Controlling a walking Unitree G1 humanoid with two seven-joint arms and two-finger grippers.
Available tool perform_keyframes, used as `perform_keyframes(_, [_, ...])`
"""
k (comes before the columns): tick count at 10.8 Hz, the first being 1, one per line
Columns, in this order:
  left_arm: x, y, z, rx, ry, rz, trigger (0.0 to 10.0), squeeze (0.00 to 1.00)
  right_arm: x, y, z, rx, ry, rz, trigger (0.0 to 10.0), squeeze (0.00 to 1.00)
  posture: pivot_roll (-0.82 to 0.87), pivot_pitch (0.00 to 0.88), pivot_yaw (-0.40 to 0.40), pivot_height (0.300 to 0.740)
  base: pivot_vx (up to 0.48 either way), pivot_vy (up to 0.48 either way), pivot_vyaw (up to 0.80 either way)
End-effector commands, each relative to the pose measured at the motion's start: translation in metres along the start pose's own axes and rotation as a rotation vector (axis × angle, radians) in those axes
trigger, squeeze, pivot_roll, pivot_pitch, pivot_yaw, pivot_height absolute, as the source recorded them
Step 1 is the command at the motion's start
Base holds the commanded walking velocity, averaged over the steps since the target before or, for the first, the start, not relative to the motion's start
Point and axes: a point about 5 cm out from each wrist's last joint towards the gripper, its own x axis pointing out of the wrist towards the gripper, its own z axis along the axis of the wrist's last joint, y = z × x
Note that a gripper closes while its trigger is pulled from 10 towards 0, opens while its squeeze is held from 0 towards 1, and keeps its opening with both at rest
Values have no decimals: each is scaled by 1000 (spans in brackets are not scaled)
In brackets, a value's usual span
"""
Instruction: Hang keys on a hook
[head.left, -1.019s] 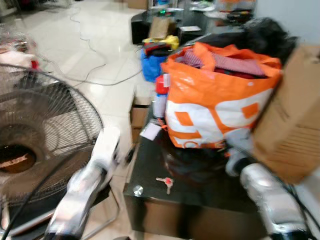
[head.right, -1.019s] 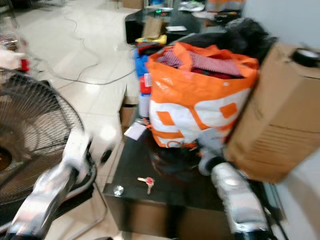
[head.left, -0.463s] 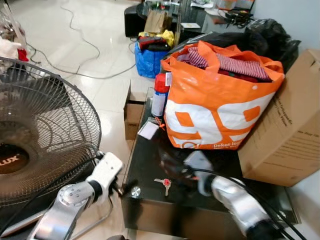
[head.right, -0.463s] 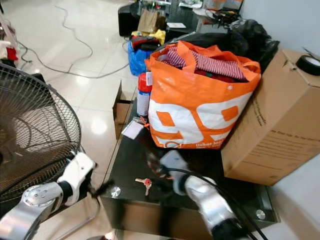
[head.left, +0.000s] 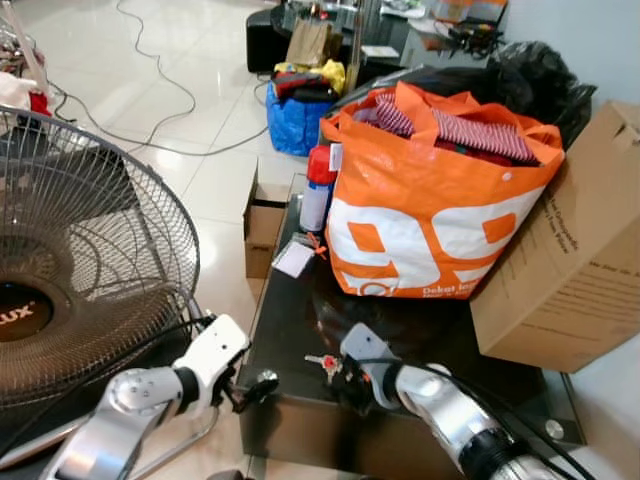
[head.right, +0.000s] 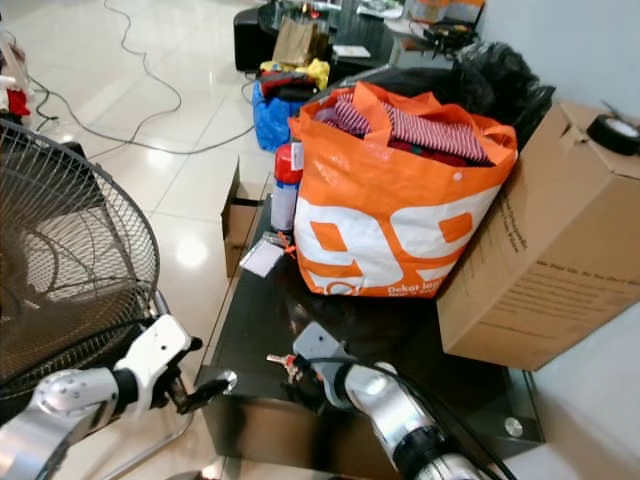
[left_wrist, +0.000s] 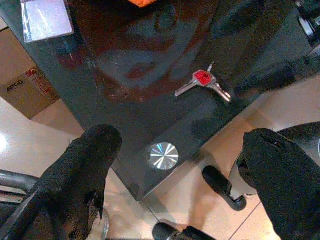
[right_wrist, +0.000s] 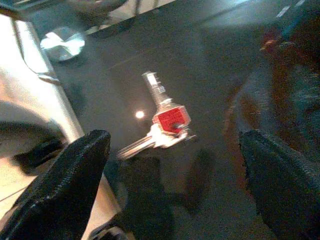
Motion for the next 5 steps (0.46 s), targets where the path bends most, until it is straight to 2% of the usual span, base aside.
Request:
perform_keyframes(1, [-1,-2,1,-3,-7,-20,10000,0,0,-7,0,19,-3,-43,9922,0,64,0,-133,740,0,0,0])
perform_keyframes(2, [-3,-2,1,-3,-6,-23,10000,0,2,-7,2,42,-15,-51,9922,0,65,0,-135,740,0,0,0])
perform_keyframes(3, [-7,-2,3,1,-6,-28,10000,0,6,-5,5,53,-29,-55,9020,0,72,0,-137,740,0,0,0])
perform_keyframes(4, [-13,-4,8,10,-7,-36,10000,0,9,-2,4,54,-23,-58,6431,0,82,0,-134,740,0,0,0])
perform_keyframes(5, [-16,-5,10,15,-6,-41,10000,0,10,-1,4,60,-25,-65,5451,0,85,0,-132,740,0,0,0])
